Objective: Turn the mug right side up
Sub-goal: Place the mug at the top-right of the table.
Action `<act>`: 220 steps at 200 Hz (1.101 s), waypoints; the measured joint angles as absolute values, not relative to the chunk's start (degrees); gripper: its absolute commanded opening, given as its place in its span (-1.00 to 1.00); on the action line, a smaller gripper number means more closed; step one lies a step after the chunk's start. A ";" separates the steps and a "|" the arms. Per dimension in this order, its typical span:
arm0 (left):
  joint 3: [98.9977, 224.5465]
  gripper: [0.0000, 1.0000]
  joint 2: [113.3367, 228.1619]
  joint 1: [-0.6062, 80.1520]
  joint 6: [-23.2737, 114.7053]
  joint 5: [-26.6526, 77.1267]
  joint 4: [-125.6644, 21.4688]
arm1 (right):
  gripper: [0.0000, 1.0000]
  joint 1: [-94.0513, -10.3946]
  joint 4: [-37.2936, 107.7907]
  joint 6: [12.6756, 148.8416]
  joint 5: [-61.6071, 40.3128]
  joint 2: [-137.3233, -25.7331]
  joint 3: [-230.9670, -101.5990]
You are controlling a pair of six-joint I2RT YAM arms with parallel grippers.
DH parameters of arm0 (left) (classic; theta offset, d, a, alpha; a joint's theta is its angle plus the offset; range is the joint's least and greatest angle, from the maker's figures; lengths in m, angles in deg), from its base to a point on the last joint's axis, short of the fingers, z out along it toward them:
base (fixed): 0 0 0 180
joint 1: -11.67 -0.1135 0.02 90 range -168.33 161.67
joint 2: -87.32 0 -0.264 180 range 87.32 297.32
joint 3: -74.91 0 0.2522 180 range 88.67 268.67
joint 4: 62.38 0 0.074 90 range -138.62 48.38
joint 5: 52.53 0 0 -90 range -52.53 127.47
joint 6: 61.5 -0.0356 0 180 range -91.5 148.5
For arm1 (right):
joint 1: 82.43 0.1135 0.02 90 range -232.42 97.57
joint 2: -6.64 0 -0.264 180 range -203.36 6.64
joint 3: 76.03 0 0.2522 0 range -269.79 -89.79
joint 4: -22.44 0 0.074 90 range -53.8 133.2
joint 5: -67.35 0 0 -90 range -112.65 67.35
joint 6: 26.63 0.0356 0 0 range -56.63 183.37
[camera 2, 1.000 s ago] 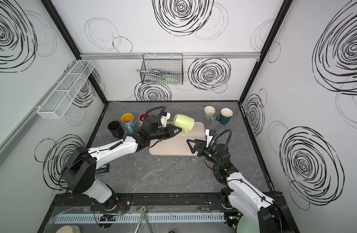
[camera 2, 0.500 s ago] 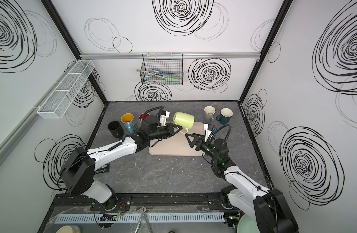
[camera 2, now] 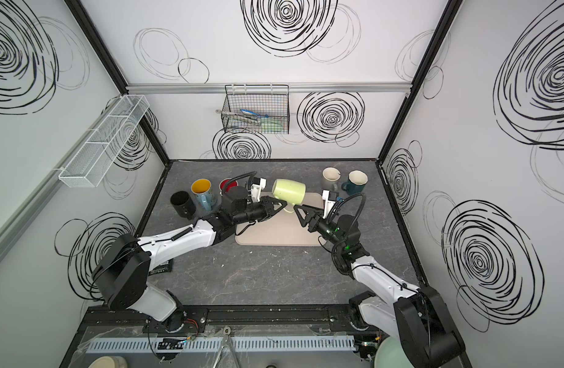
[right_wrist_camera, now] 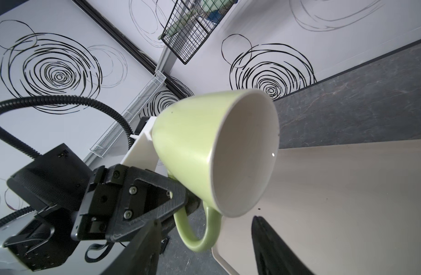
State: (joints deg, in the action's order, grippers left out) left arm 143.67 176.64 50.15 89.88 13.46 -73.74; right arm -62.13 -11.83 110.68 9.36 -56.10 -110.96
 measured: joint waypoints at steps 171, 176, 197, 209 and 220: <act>140.37 -1.00 175.83 50.66 94.73 14.16 -85.72 | -0.06 -62.24 -18.87 116.45 14.41 -63.14 -113.78; 140.35 -1.00 175.83 50.70 94.82 14.16 -85.89 | -0.06 -62.24 -19.15 116.58 14.48 -63.29 -113.87; 140.28 -1.00 175.83 51.20 95.10 14.16 -86.16 | -0.16 -62.24 -19.81 117.22 14.76 -63.71 -114.37; 140.20 -1.00 175.83 51.66 95.17 14.42 -86.33 | -0.24 -62.24 -20.03 117.52 15.18 -63.71 -114.41; 140.00 -1.00 175.87 51.95 95.24 14.68 -86.68 | -0.26 -62.20 -20.20 117.74 15.55 -63.71 -114.46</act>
